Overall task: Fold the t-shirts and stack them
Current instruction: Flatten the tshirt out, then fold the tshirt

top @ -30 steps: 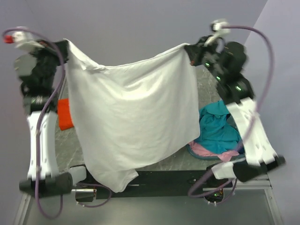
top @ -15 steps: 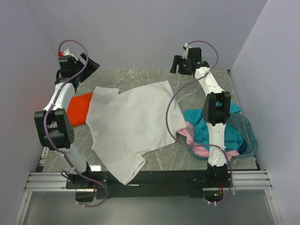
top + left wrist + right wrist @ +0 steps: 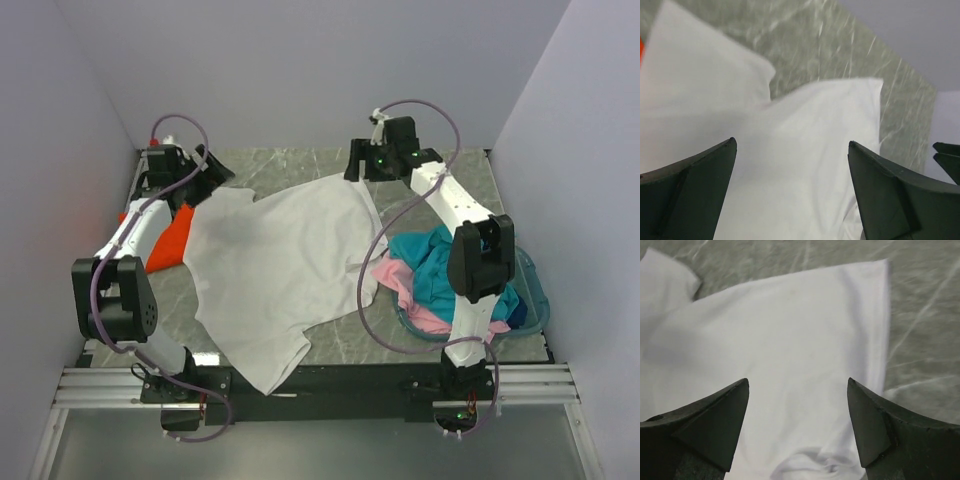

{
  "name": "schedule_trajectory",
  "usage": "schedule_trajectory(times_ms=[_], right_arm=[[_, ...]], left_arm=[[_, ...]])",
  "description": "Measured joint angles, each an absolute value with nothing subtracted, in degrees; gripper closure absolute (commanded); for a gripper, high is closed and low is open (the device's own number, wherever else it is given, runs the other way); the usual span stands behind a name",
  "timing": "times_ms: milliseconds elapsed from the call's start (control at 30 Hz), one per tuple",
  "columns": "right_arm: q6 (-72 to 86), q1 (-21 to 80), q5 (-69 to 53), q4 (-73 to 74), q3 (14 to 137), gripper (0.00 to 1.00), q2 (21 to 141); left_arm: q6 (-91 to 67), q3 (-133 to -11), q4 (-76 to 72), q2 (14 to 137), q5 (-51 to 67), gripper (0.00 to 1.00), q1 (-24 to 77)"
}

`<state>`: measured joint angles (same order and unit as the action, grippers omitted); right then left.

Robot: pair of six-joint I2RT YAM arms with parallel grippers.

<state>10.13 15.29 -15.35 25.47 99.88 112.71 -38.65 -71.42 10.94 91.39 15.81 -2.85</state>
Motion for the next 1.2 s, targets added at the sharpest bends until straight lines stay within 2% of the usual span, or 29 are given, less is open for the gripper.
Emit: schedule_trajectory(times_ms=[300,667,1200], right_arm=[[13.3,24.6,-16.8,24.9,89.7,0.19,109.4],[15.7,26.8,-17.3,24.7,82.8,0.21,109.4],[17.5,26.9,-17.5,25.4,81.5,0.23,112.2]], left_arm=[[-42.6,-68.2,10.3,95.4,18.3,0.02,4.0],[-47.7,-68.0,4.3,108.2,22.9,0.03,4.1],[-44.6,-83.5,8.5,121.1,21.3,0.02,5.0]])
